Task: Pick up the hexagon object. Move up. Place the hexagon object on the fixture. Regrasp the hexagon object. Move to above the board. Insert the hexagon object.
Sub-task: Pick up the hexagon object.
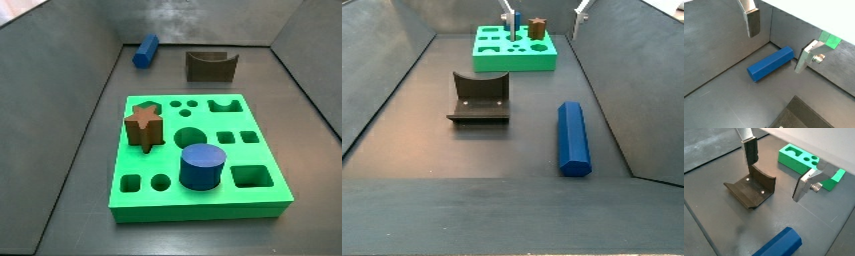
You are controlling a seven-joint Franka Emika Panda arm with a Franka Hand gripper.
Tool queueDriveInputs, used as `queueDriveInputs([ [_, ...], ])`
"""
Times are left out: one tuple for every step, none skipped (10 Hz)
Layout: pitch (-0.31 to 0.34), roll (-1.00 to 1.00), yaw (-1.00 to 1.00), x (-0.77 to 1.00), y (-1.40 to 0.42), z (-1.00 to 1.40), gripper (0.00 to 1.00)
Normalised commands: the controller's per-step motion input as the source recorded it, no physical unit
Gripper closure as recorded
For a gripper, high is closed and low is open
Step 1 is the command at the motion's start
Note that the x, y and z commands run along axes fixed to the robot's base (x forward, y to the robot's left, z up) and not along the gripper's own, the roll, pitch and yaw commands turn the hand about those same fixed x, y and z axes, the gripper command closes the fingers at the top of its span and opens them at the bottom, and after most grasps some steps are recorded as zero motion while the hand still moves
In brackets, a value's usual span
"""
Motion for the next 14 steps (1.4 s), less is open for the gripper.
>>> queueDriveInputs([
  [-0.09,0.0,-0.1,-0.28,0.13,-0.1,0.0],
  [-0.13,-0.08,-0.02,0.0,0.35,-0.37,0.0],
  [-0.13,-0.01,-0.17,-0.21,0.27,-0.94,0.0],
  [-0.087,-0.01,-0.19,-0.33,0.3,-1.0,0.0],
  [-0.066,0.0,-0.21,-0.37,0.32,-1.0,0.0],
  [-0.14,-0.02,-0.21,-0.19,0.2,-0.93,0.0],
  [-0.176,-0.01,-0.09,-0.01,0.04,-0.88,0.0],
  [-0.121,0.0,-0.04,0.0,0.0,-1.0,0.0],
  [-0.103,0.0,-0.06,0.0,0.0,-1.0,0.0],
  [-0.081,0.0,-0.09,0.0,0.0,-1.0,0.0],
  [-0.07,0.0,-0.11,0.0,0.0,-1.0,0.0],
  [-0.057,0.0,-0.09,0.0,0.0,-1.0,0.0],
  [-0.047,0.0,-0.1,-0.02,0.0,-1.0,0.0],
  [-0.046,0.0,-0.13,-0.1,0.0,-1.0,0.0],
])
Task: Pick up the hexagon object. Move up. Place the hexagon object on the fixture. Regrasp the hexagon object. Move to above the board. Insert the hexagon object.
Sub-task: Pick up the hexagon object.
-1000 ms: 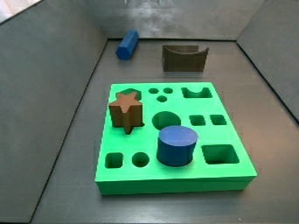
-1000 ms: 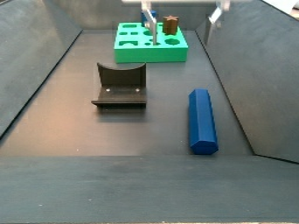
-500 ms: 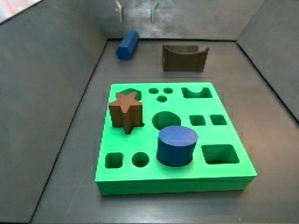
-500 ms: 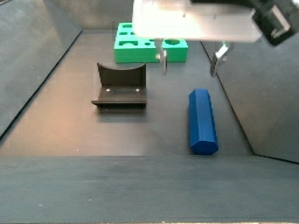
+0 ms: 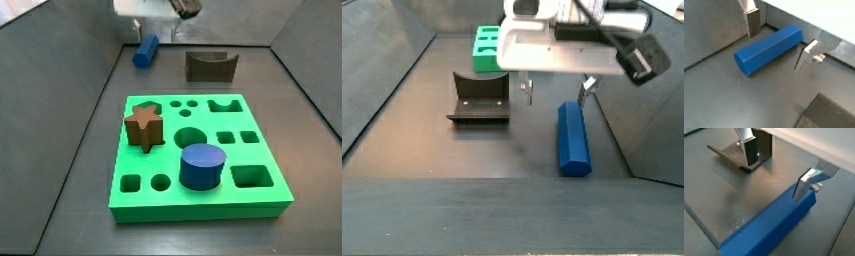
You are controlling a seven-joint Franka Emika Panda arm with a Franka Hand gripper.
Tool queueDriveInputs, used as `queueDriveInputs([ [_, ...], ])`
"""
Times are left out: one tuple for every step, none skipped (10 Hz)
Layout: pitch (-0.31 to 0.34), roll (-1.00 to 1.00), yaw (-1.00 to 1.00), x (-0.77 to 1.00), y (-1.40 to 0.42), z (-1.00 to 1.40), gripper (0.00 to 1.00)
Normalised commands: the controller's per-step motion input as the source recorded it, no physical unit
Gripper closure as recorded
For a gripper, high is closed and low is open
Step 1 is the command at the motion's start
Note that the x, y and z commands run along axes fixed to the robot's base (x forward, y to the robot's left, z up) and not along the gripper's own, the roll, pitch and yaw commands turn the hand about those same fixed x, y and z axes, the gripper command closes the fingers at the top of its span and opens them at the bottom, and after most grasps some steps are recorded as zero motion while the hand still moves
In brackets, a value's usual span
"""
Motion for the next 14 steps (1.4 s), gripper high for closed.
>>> queueDriveInputs([
  [-0.073,0.0,-0.17,-0.25,0.07,-1.0,0.0],
  [-0.087,0.0,-0.13,-0.24,0.06,-1.0,0.0],
  [-0.077,0.0,-0.16,-0.25,0.06,-1.0,0.0],
  [-0.083,0.0,-0.13,-0.24,0.07,-1.0,0.0],
  [-0.096,0.01,-0.13,-0.31,0.12,-1.0,0.0],
  [-0.123,0.01,-0.13,-0.38,0.09,-1.0,0.0],
  [-0.13,0.02,-0.13,-0.35,0.09,-1.0,0.0],
  [-0.137,0.18,-0.04,-0.31,0.0,-0.85,0.0],
  [-0.06,0.0,0.0,-0.04,0.0,0.0,0.0],
  [-0.026,0.0,0.0,0.0,0.0,0.0,0.0],
  [0.0,0.0,0.0,0.0,0.0,0.0,0.0],
  [0.0,0.0,0.0,0.0,0.0,0.0,1.0],
  [0.0,0.0,0.0,0.0,0.0,0.0,1.0],
  [0.0,0.0,0.0,0.0,0.0,0.0,1.0],
])
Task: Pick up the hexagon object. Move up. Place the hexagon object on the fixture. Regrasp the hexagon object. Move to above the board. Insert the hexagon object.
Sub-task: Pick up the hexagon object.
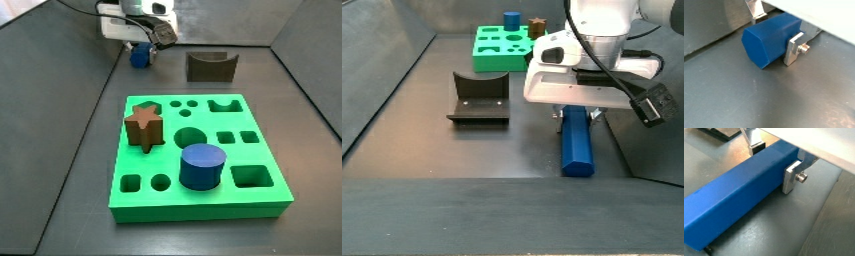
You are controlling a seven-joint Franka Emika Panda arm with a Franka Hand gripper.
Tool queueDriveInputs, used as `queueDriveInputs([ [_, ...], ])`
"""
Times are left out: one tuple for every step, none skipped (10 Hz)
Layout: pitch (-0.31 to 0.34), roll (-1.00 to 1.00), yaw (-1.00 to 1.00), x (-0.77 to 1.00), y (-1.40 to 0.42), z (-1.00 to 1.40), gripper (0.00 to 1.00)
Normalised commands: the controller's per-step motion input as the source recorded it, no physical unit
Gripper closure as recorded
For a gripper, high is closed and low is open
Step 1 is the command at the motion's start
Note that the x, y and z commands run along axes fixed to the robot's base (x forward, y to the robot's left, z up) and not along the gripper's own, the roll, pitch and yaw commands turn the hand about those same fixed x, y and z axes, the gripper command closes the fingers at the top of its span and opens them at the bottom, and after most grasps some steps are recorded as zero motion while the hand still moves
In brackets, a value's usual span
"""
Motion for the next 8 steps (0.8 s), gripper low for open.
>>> queueDriveInputs([
  [0.0,0.0,0.0,0.0,0.0,0.0,1.0],
  [0.0,0.0,0.0,0.0,0.0,0.0,1.0],
  [0.0,0.0,0.0,0.0,0.0,0.0,1.0],
  [0.0,0.0,0.0,0.0,0.0,0.0,1.0],
  [0.0,0.0,0.0,0.0,0.0,0.0,1.0],
  [0.0,0.0,0.0,0.0,0.0,0.0,1.0],
  [0.0,0.0,0.0,0.0,0.0,0.0,1.0],
  [0.0,0.0,0.0,0.0,0.0,0.0,1.0],
])
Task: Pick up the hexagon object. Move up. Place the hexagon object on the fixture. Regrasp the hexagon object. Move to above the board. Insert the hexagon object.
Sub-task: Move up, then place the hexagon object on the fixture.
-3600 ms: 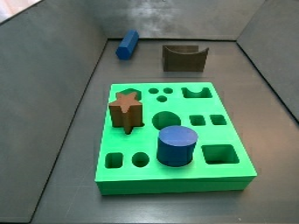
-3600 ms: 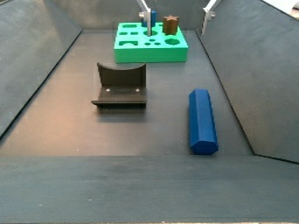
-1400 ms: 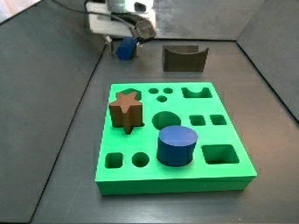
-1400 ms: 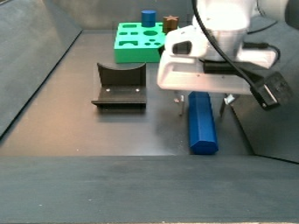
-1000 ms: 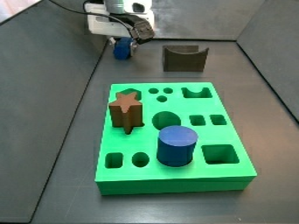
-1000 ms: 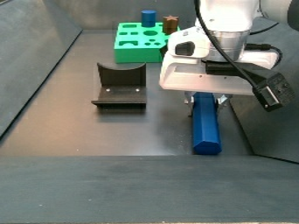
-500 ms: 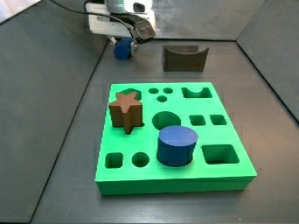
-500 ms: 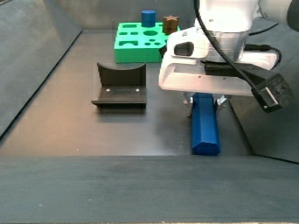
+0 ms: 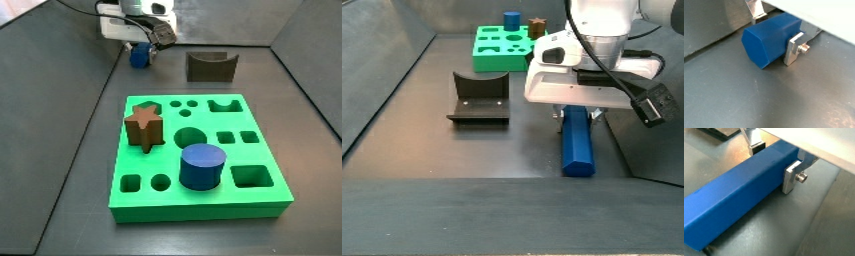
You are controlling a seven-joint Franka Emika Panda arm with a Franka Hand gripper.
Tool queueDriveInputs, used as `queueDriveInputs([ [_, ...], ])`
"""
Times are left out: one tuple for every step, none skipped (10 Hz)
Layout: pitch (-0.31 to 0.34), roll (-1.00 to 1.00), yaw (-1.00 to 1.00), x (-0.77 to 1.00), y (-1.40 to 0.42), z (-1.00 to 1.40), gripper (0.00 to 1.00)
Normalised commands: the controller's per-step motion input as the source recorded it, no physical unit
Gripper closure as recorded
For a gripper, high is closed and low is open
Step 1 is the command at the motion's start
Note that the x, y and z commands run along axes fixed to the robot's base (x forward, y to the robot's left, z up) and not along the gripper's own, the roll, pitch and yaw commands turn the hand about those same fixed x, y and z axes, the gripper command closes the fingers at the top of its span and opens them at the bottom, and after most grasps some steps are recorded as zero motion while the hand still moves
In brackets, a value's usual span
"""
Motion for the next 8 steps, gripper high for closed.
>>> queueDriveInputs([
  [0.0,0.0,0.0,0.0,0.0,0.83,1.0],
  [0.013,0.0,-0.04,-0.01,-0.04,0.78,1.0],
  [0.031,0.02,-0.05,-0.01,-0.03,0.64,1.0],
  [0.039,0.04,-0.05,-0.02,-0.02,0.52,1.0],
  [0.049,0.05,-0.04,-0.02,0.0,0.39,1.0],
  [0.051,0.07,-0.04,-0.02,0.0,0.26,1.0],
  [0.0,0.0,0.0,0.0,0.0,1.0,1.0],
  [-0.001,0.01,0.01,0.01,0.0,1.0,1.0],
])
